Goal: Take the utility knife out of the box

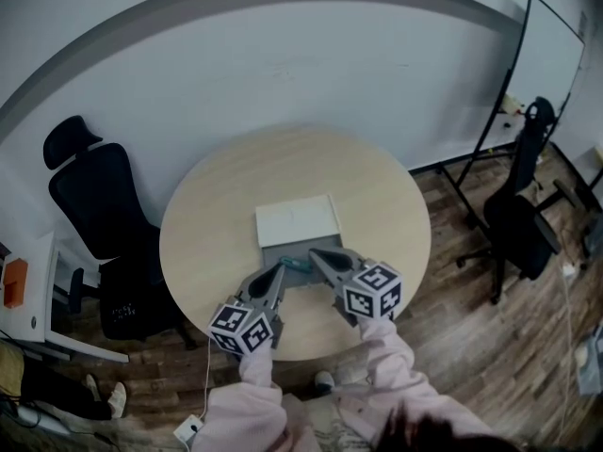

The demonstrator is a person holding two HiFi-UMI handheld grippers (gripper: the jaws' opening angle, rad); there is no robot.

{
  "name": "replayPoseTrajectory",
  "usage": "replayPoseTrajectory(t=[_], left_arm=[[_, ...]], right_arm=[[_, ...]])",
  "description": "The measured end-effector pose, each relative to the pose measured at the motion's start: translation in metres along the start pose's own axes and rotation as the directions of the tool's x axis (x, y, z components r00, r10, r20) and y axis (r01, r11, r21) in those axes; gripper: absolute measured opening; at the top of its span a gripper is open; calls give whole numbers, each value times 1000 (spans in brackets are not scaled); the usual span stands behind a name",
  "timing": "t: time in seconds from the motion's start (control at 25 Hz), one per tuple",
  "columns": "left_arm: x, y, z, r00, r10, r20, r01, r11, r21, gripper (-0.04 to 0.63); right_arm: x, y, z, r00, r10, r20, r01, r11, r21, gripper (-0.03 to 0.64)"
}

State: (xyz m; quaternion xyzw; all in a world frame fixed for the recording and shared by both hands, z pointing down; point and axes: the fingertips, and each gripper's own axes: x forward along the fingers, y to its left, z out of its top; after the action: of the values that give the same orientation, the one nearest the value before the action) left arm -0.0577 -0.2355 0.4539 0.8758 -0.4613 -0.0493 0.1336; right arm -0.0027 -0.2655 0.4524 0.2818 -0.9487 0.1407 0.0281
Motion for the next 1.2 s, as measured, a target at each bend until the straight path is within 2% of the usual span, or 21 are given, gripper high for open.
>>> replayPoseTrajectory(t=[0.56, 0.88, 1.2], left_arm=[[11, 28, -24, 998, 44, -33, -46, 998, -54, 0], [13, 47, -33, 998, 36, -51, -41, 994, -101, -2], [16, 63, -43, 996, -7, -86, -7, 986, -169, 0]], right_arm=[[28, -18, -13, 998, 43, -54, -41, 998, 37, -8], [47, -23, -28, 993, 39, -112, -33, 998, 54, -8], [64, -27, -41, 984, 14, -180, -1, 998, 70, -9]])
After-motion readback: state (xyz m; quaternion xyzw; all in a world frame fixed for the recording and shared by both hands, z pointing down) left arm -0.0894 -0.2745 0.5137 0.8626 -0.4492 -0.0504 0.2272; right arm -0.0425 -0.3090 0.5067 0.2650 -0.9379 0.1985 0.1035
